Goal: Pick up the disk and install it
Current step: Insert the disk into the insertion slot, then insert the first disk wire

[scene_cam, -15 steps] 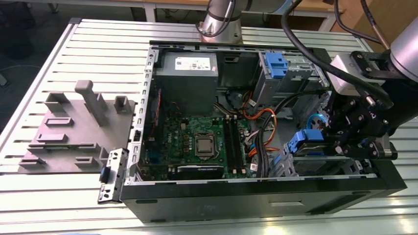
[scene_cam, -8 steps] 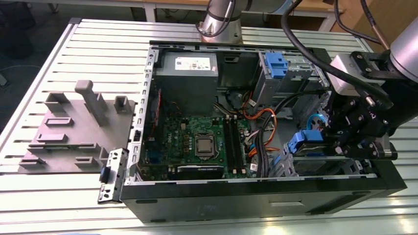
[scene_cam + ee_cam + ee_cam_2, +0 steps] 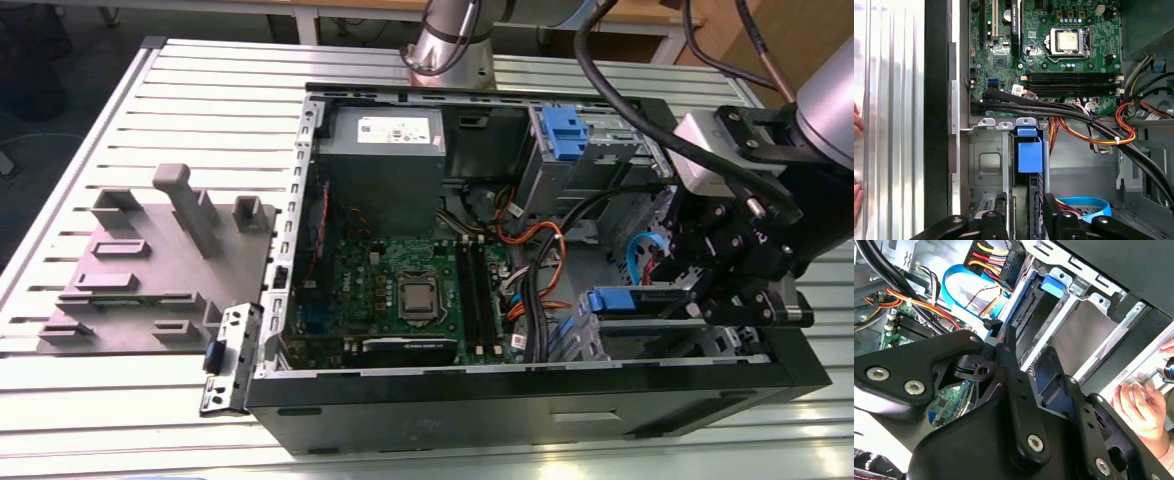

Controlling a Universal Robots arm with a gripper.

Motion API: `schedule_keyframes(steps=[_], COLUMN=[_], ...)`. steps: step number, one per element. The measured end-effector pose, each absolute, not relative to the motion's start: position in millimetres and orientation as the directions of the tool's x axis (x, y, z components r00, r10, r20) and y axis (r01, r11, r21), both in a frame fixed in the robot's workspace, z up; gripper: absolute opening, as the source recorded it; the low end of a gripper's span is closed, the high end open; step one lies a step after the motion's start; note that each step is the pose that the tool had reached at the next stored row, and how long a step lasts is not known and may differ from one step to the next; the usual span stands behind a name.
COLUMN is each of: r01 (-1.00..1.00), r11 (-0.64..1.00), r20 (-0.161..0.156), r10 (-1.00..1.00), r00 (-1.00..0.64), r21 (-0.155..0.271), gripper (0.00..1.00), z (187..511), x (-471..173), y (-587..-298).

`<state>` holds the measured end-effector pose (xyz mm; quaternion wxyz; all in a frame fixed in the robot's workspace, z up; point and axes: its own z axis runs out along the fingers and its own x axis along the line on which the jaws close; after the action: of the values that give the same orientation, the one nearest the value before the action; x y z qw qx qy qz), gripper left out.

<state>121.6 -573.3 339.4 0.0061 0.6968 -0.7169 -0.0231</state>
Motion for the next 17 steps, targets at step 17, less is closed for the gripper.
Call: schedule_keyframes(steps=[17], r01=[-0.999], r11=[0.027], r20=[-0.026], r10=[-0.999], r00=[-0.028], r21=[0.035], gripper=[0.42], z=[342.5], x=[121.2], y=[-573.4])
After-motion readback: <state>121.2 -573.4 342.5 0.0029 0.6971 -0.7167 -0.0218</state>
